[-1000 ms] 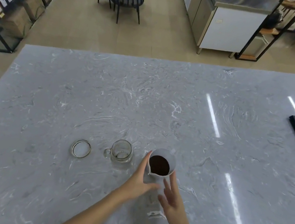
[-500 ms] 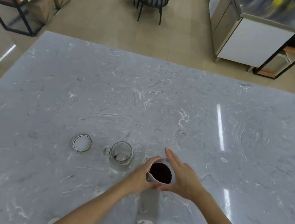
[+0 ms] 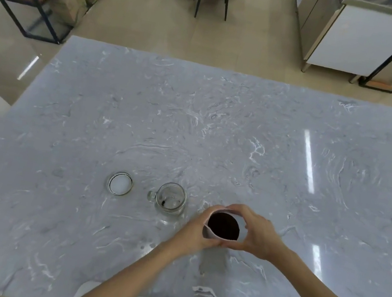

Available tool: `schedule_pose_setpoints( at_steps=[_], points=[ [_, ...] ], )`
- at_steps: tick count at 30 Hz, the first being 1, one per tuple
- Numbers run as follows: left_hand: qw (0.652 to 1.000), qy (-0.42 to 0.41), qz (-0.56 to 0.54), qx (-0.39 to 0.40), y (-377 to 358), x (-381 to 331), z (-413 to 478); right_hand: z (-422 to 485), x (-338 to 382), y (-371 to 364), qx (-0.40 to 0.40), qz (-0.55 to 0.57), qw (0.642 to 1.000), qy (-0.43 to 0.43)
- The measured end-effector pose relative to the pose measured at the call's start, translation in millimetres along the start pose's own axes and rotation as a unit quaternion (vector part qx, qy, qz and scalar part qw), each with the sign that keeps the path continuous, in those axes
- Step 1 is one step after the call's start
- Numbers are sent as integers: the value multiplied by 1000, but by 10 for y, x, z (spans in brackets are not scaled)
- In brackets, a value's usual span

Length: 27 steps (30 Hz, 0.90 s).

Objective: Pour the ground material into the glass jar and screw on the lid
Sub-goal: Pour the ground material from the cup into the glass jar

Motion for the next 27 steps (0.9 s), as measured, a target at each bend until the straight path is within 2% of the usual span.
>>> schedule_pose_setpoints(
  at_steps=[2,4,5,7,8,10,12,14,17,23,25,27],
  points=[
    [999,12,37,34,0,-96,-110,-28,-6,4,-18,-2,1000,-16],
    [984,48,159,65,43,-76,-370,-55,-18,10,-34,-1,999,-37],
    [977,52,202,46,151,-103,-547,-59,-25,9,-40,2,998,-47],
    [976,-4,205,-78,569,-356,-878,-64,-45,2,-48,10,997,-64],
    [964,-50,217,-143,816,-481,-994,-67,-50,1,-53,14,996,-71],
    [933,-119,270,-207,1198,-563,-1056,-75,-56,3,-59,25,994,-85],
    [945,-59,270,-175,1462,-315,-892,-87,-57,5,-69,46,992,-99],
    [968,3,229,-102,1526,-24,-683,-100,-55,7,-78,76,988,-109],
    [982,-20,183,-35,1454,154,-453,-127,-33,-13,-90,91,984,-122],
    [990,-19,136,-32,1384,351,-262,-222,45,142,-141,155,968,-137],
    [991,-20,132,-26,1397,340,-242,-241,206,344,-148,134,972,-126],
    [991,-26,129,-30,1440,283,-239,-234,445,562,-145,54,981,-115]
  ],
)
Point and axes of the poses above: each hand's wrist, its own z-axis towards the middle knuckle, its own y-axis out of the back of the hand, x = y × z, the point moved 9 cm from there along z, towards the middle knuckle, and after that the axes turned 5 degrees about -y, right-handed, at the moved point
